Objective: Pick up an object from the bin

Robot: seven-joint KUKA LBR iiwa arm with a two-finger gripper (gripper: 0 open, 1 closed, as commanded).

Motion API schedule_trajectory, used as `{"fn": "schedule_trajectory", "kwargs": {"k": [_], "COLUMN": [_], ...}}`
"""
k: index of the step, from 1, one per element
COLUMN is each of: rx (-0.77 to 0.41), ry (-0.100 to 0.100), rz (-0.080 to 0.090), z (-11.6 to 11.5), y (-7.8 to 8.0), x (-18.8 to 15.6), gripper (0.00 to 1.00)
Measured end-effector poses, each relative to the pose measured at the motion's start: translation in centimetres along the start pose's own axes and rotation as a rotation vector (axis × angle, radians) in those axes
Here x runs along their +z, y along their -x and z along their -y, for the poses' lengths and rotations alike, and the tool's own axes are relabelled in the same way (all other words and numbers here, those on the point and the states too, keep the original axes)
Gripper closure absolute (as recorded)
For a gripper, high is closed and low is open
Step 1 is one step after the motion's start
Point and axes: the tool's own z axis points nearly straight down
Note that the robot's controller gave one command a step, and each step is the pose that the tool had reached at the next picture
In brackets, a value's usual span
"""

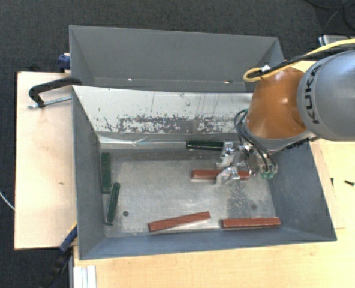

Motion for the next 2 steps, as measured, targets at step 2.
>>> {"fn": "schedule_trajectory", "kwargs": {"k": [2], "rx": [-0.062], "ry": [-0.001], "rz": [0.013], "z": [-1.7], "y": [1.0], "x": [-12.9], "gripper": [1.0]}}
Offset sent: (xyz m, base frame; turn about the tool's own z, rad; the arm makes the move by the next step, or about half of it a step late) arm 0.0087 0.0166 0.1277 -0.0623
